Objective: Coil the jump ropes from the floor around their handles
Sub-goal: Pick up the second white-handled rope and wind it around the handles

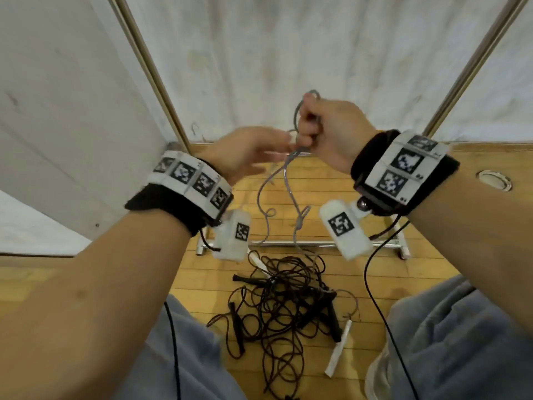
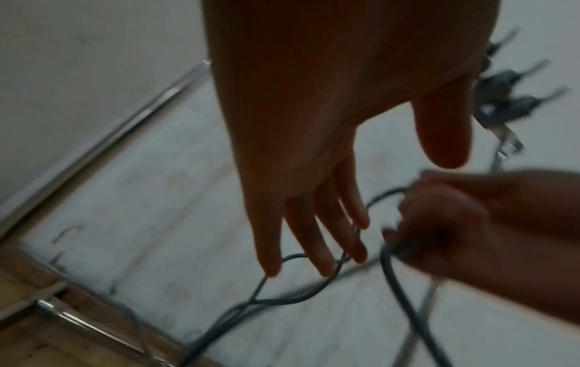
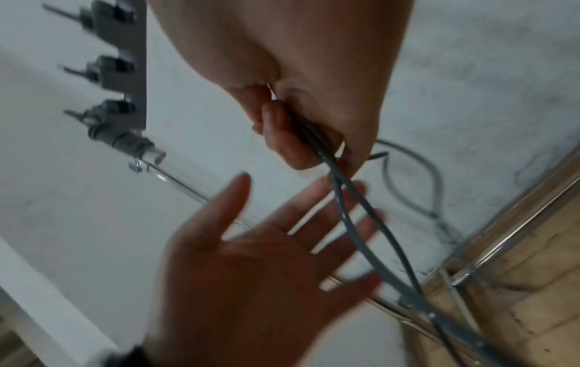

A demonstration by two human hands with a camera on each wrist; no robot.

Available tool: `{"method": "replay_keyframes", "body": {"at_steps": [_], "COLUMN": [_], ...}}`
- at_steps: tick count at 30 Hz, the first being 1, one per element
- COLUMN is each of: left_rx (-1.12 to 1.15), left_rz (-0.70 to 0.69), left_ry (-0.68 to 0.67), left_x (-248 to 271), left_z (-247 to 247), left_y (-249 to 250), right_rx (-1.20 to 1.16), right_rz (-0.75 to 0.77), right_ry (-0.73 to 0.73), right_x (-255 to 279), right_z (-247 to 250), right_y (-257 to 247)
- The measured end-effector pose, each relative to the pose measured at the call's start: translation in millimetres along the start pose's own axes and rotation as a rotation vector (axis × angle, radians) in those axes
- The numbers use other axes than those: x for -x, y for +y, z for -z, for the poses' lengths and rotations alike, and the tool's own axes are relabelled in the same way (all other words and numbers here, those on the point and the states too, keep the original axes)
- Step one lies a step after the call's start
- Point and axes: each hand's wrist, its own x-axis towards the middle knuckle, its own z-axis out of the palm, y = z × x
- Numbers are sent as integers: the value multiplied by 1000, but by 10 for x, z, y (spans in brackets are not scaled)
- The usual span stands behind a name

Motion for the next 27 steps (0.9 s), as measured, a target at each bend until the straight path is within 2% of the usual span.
{"method": "replay_keyframes", "body": {"at_steps": [3, 7, 10, 12, 15, 19, 21, 22, 27], "left_rx": [-122, -166, -263, -191, -78, 84, 157, 190, 303], "left_rz": [-52, -69, -107, -141, -198, -243, -251, -249, -252], "left_ry": [-84, -139, -73, 17, 140, 217, 249, 263, 283], "left_x": [3, -16, -31, -22, -17, 14, 28, 30, 39], "left_z": [-296, -429, -379, -333, -262, -190, -150, -133, -112], "left_y": [-102, -207, -221, -191, -128, -12, 35, 48, 68], "right_rx": [-104, -240, -271, -143, 94, 263, 376, 448, 654], "right_rz": [-33, 48, 91, 89, -5, -155, -180, -165, 12], "right_ry": [41, 133, 221, 254, 157, -217, -357, -377, -237], "right_x": [-9, -20, -32, -34, -37, 7, 45, 68, 105], "right_z": [10, 38, 153, 225, 292, 261, 217, 185, 85], "right_y": [-116, -278, -358, -325, -161, 140, 304, 376, 571]}}
